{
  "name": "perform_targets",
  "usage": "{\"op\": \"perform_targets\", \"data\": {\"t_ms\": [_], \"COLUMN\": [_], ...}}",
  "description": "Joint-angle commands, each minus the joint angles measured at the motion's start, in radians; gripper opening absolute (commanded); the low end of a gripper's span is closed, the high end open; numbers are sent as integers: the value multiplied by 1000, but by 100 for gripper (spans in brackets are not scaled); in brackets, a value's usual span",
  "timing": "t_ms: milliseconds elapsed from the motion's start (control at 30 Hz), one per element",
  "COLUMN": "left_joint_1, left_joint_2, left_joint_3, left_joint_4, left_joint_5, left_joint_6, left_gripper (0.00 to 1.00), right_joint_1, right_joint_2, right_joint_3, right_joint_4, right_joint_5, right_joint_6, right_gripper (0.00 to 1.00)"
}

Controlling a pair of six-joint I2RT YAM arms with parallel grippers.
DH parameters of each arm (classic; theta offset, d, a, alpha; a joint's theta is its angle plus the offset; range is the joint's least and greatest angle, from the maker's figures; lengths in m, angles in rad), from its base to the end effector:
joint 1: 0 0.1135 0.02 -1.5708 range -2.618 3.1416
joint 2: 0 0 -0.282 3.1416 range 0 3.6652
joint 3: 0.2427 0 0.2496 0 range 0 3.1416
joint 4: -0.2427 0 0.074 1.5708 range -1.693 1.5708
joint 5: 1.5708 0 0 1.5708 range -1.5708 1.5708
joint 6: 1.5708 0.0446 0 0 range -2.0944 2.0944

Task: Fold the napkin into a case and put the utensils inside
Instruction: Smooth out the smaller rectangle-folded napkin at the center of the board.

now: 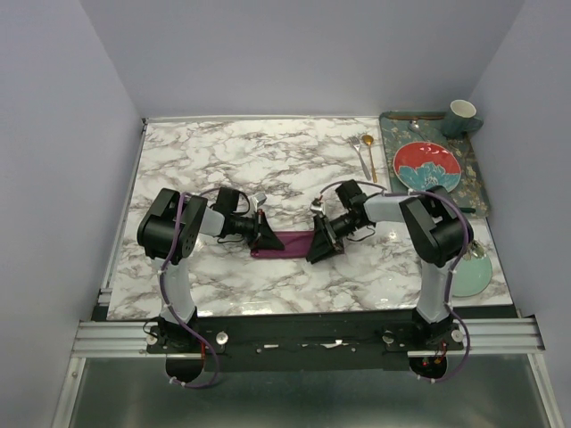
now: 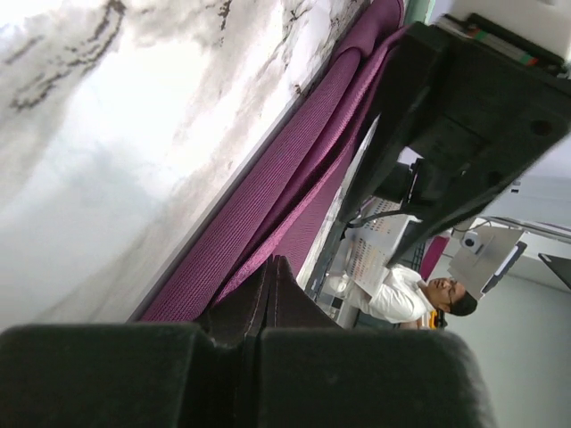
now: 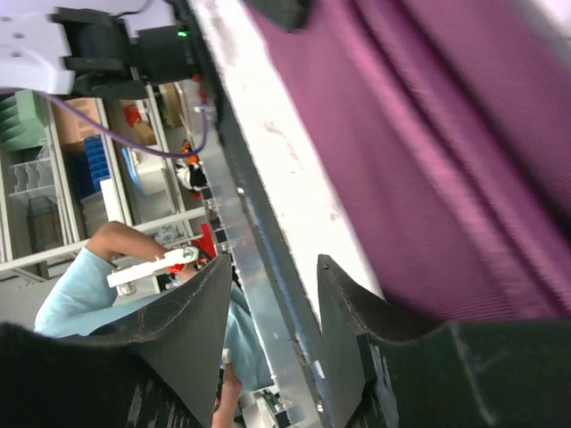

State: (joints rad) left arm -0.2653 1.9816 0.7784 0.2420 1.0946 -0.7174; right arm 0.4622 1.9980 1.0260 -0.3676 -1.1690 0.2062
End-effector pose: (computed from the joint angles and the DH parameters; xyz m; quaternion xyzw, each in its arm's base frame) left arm 0.3078 -0.1247 0.0901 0.0304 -0.8288 0.5586 0.0083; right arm 0.2895 0.1901 0.1148 0.1689 -0.8135 -0.5493 0.0889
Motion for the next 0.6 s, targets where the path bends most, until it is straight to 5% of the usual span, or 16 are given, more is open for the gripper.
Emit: {"op": "perform_targets", "data": {"t_ms": [0,233,567], "left_joint_1": [18,18,21], "left_joint_2": [63,62,69], "left_joint_3": [-18,-11,-1], "left_joint_4": [-93,-96,-147], "left_joint_5": [-137,-136,-139], "left_joint_6": [41,42,79], "left_gripper": [0,0,0], "right_joint_1": [41,113,26], "right_joint_2": [-103,22,171], "right_joint_3": [58,140,53], "right_joint_4": [73,114,128], "right_joint_5": [-58,-5,36], "right_joint_6": [85,162,168], "right_gripper": [53,54,52]}}
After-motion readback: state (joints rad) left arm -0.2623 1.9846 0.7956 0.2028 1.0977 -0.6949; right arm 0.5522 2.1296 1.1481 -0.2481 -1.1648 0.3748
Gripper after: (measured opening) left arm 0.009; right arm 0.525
